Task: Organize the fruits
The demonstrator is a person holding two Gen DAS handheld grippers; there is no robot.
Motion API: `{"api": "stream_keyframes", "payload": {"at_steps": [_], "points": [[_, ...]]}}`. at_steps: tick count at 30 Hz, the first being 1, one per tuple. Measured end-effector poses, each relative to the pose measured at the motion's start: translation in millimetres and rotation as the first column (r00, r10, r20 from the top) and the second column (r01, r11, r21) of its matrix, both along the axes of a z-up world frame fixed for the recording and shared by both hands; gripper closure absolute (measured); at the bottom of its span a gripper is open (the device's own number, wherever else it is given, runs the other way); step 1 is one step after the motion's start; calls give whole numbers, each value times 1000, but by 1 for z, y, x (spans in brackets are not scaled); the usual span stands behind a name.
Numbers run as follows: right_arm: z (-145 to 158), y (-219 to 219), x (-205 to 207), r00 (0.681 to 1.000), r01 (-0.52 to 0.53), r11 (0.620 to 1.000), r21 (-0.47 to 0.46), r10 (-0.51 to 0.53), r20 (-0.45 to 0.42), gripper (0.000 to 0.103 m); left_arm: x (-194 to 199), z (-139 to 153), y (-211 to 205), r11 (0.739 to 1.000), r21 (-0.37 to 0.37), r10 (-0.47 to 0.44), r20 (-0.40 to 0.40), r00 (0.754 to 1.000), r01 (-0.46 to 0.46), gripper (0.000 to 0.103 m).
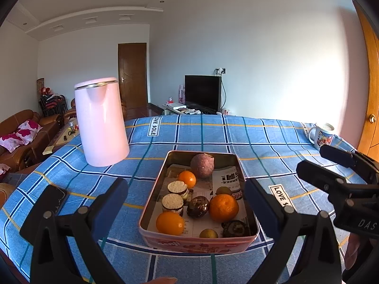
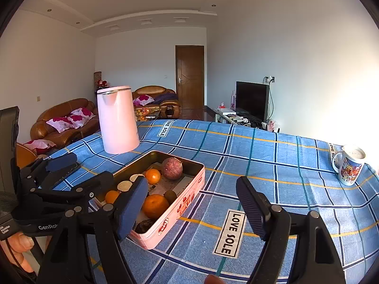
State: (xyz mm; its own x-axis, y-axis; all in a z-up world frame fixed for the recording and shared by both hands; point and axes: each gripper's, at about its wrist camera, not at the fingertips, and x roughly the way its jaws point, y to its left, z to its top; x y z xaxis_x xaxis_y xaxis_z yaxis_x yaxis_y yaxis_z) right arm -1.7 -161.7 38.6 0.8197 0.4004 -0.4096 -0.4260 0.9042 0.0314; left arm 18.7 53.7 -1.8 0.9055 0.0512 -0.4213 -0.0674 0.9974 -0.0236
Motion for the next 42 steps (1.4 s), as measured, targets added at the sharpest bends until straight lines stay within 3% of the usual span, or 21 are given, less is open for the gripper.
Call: {"api": "stream_keyframes", "payload": {"at_steps": [10, 42], "points": [[-1, -8, -2, 1000, 11, 1000, 14, -11, 5, 19, 0, 1, -3, 1000, -1, -5, -5, 1000, 5, 2], [-9, -16, 1, 1000, 22, 1000, 12, -22, -15, 19, 7, -6, -2, 999, 32, 41, -44, 998, -39, 0]]}}
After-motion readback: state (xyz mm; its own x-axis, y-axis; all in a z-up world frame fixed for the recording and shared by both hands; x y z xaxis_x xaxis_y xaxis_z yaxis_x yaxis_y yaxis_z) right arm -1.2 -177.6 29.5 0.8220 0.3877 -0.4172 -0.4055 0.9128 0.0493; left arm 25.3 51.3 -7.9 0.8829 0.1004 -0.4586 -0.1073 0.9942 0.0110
